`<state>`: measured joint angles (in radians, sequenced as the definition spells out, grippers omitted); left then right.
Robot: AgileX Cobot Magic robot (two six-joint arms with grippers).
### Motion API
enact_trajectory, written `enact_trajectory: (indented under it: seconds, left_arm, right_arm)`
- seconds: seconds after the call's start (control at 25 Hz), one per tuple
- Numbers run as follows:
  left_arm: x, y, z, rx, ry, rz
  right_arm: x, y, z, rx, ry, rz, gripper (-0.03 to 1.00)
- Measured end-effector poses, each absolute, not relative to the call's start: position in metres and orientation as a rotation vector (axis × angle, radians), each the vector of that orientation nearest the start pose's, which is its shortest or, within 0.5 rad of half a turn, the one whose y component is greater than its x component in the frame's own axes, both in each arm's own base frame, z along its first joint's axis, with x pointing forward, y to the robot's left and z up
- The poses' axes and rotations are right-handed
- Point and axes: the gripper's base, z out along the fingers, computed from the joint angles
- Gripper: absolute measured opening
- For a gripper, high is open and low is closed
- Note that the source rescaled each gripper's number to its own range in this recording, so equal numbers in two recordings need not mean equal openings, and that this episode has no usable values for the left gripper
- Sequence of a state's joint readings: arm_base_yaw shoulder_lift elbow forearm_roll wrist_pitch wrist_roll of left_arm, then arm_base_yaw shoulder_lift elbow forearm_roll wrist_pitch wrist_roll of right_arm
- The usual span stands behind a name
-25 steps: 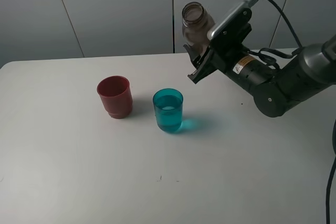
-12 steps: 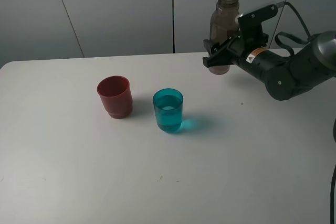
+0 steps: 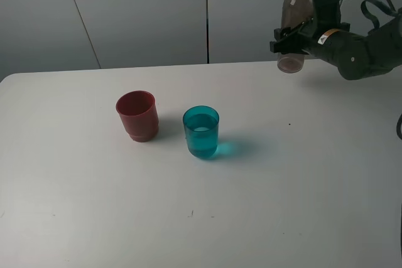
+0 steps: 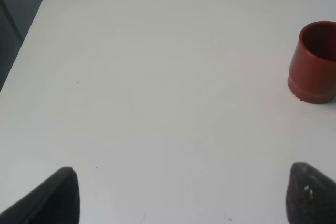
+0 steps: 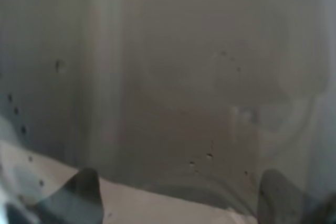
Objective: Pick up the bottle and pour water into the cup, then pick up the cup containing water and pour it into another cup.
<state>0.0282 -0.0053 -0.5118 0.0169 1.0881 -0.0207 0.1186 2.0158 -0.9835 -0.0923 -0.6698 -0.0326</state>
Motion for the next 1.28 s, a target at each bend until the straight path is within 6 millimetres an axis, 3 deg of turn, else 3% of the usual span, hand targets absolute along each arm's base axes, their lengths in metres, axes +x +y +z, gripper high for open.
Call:
enact_trajectory:
  seconds: [0.12,0.32,0.84,1.28]
  left_arm:
    - [-0.008,0.001,0.278,-0.051,2.054,0.025]
    - [-0.008,0.001,0.278,-0.051,2.054,0.025]
    - [-0.008,0.001,0.278,-0.051,2.054,0.025]
    - [-0.008,0.001,0.278,-0.051,2.054,0.025]
  right_arm:
    - [0.407,0.035,0.142,-0.192,1.848,0.058,0.0]
    - [0.409,0.022,0.121,-0.172,1.889,0.067,0.0]
    - [0.422,0.022,0.092,-0.184,1.895,0.09,0.0]
    - [0.424,0.021,0.086,-0.182,1.905,0.09,0.0]
